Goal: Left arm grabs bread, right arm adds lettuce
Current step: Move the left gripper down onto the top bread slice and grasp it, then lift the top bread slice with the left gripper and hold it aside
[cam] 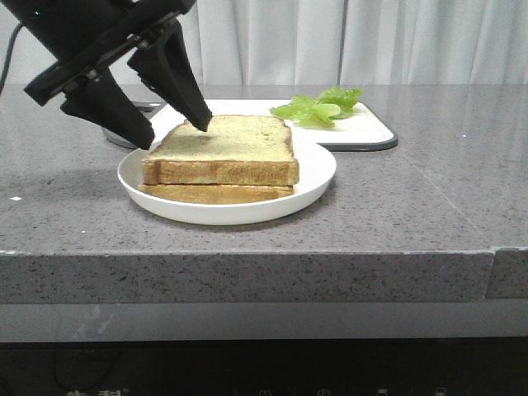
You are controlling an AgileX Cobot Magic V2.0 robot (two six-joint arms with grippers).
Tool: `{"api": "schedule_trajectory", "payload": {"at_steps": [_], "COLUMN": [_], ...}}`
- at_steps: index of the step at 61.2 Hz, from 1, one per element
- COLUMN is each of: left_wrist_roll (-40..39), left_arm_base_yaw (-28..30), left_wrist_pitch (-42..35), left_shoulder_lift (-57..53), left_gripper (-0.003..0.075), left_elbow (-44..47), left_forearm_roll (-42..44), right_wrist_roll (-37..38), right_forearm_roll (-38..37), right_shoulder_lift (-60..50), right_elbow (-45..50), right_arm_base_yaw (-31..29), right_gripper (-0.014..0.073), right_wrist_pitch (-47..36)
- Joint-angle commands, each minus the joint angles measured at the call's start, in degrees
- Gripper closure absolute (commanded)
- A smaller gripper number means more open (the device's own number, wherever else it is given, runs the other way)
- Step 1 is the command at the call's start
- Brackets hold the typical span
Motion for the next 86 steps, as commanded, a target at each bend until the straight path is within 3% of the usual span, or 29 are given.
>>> {"api": "schedule_trajectory", "payload": {"at_steps": [1, 15, 32, 45, 65, 86], "left_wrist_roll": [0.4, 1.1, 1.2, 1.2, 1.3, 1.4], "left_arm_base_yaw": [-0.4, -0.4, -0.4, -0.4, -0.2, -0.1], "left_wrist_pitch": [-0.4, -0.3, -0.3, 0.2, 1.1, 0.4], "left_shoulder_lift": [-1.4, -1.0, -1.0, -1.0, -5.1, -18.7], "left_gripper": [0.0282, 0.0304, 0.0594, 0.0741, 0.0741, 0.0741], "left_elbow": [-1.9, -1.9, -1.9, -1.9, -1.9, 0.9], "left_forearm_roll": [-2.5, -2.3, -2.3, -2.4, -2.5, -1.6], "right_wrist_roll": [-0.2, -0.2, -0.2, -0.2, -0.2, -0.2], "right_forearm_roll": [0.2, 0.2, 0.2, 0.2, 0.2, 0.2], "right_shoulder_lift": [0.1, 0.1, 0.1, 0.1, 0.1, 0.3], "right_elbow": [-1.9, -1.9, -1.9, -1.9, -1.9, -1.9], "right_arm_base_yaw": [-0.2, -0.2, -0.2, -0.2, -0.2, -0.2], "right_gripper": [0.022, 0.022, 0.022, 0.022, 0.022, 0.022], "right_wrist_pitch": [-3.5, -3.5, -3.2, -3.2, -4.1, -4.7]}}
